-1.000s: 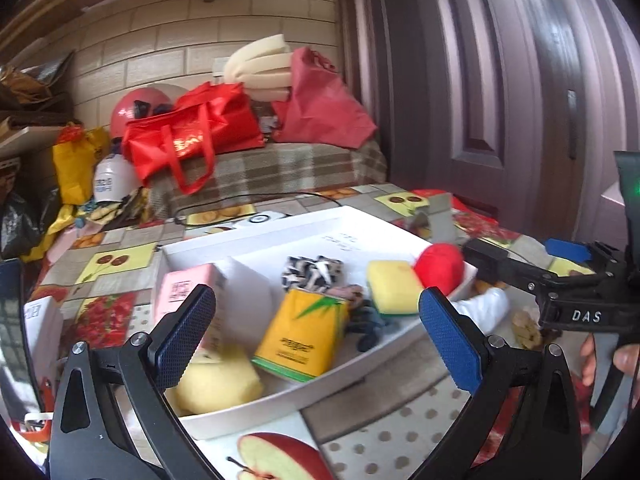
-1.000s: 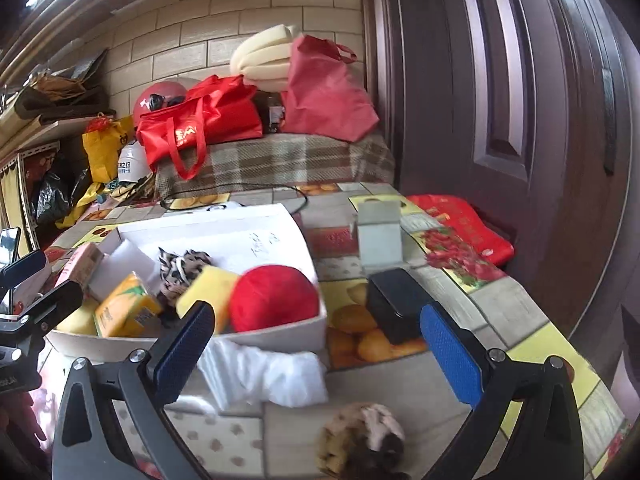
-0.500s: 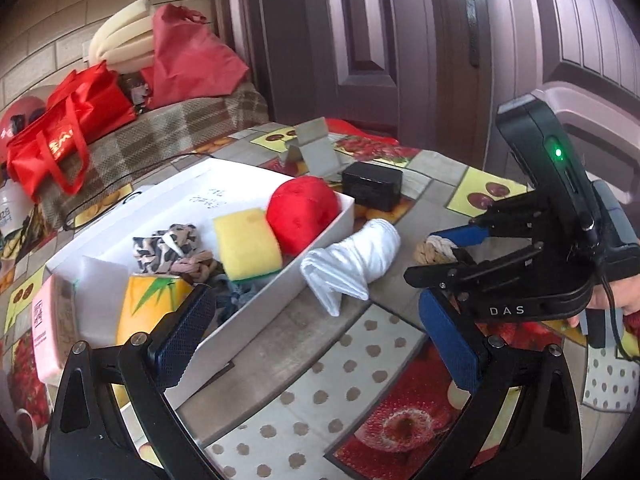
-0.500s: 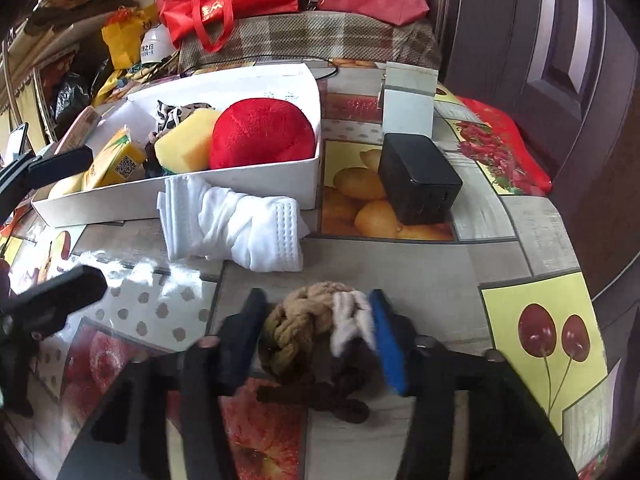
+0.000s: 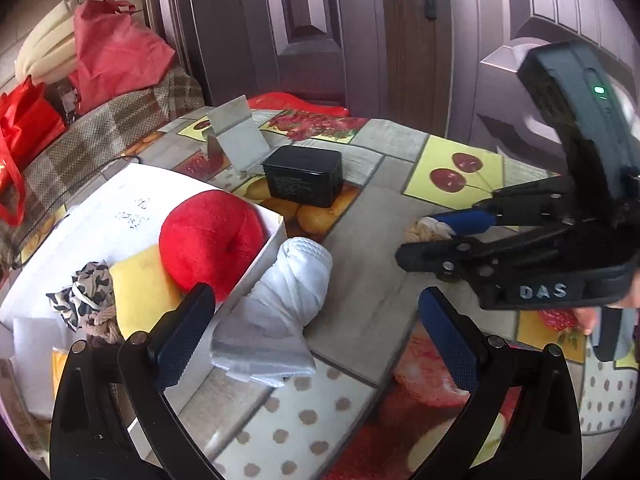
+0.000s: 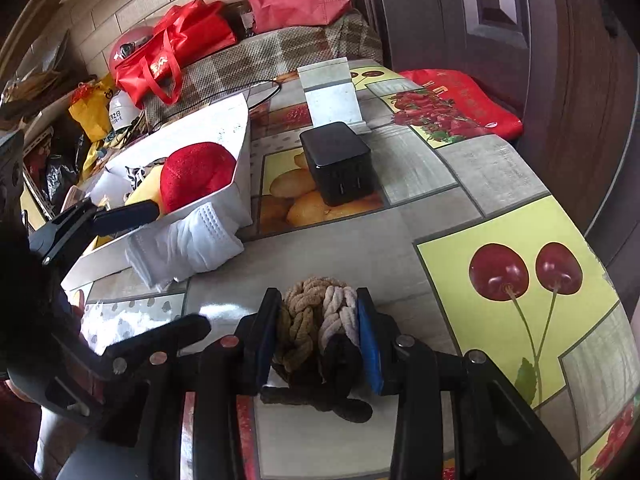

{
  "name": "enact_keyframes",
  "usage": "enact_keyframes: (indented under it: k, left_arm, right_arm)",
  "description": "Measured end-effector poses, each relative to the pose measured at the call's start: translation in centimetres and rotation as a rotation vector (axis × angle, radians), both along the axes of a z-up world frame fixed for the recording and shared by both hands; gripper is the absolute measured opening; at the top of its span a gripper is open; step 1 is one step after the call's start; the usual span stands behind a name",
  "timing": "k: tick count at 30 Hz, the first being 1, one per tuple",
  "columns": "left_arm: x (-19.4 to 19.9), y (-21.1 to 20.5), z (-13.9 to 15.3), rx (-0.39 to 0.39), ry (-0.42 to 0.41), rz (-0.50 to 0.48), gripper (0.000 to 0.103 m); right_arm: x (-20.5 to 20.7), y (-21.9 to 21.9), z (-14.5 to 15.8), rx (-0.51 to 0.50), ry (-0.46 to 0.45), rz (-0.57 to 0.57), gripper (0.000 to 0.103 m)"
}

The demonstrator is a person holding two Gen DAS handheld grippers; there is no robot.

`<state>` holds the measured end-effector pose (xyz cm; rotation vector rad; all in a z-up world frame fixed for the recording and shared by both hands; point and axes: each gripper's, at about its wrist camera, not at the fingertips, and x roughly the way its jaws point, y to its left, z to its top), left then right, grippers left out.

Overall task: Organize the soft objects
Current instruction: 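Grasp the white cloth sock with the left tool while the right tool grasps the beige rope-knot toy, then carry the white cloth sock and rope-knot toy over the white box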

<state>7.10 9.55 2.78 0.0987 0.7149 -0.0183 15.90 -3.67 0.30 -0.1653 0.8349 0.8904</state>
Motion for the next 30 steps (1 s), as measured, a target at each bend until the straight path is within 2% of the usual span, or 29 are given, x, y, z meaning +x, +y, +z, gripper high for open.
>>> enact_keyframes:
  k: [4, 7, 9, 14, 16, 19, 24, 28, 29, 30]
  left_arm:
    - [-3.1, -1.3, 0.3, -0.064, -0.020, -0.065, 0.102]
    - [-6.0, -2.1, 1.4, -0.063, -0.124, -0.028, 0.102]
    - [-7.6, -2.0, 1.7, -0.130, -0.137, -0.043, 0.102]
    - [-8.3, -2.0, 0.5, -0.198, 0.003, -0.080, 0.102]
    - [-7.9, -1.7, 0.4, -0.226, 0.010, -0.083, 0.102]
    - [-7.0, -2.3, 0.7, -0.250, -0.003, -0.145, 0.102]
    - [-5.8, -6.2, 0.3, -0.238, 0.053, -0.283, 0.102]
    - [-5.1, -8.4, 0.4, -0.228, 0.069, -0.298, 0.101]
    - [-4.6, -8.9, 0.1, -0.205, 0.087, -0.286, 0.099]
    - [-4.2, -9.3, -0.3, -0.185, 0.114, -0.283, 0.090]
  right_arm:
    - [0.3, -0.4, 0.0, 0.022, 0.019, -0.009, 0.037]
    - [0.5, -0.6, 0.0, 0.032, 0.028, -0.012, 0.037]
    - [0.6, -0.6, 0.0, 0.036, 0.032, -0.016, 0.037]
    - [0.7, -0.7, 0.0, 0.041, 0.037, -0.017, 0.038]
    - [0.7, -0.8, 0.0, 0.040, 0.037, -0.017, 0.038]
    - [0.8, -0.8, 0.0, 0.042, 0.040, -0.017, 0.038]
    - [0.8, -0.7, 0.0, 0.045, 0.045, -0.018, 0.038]
    - [0.8, -0.8, 0.0, 0.046, 0.046, -0.018, 0.038]
    - [0.8, -0.8, 0.0, 0.046, 0.047, -0.018, 0.038]
    - [0.8, -0.8, 0.0, 0.046, 0.046, -0.018, 0.038]
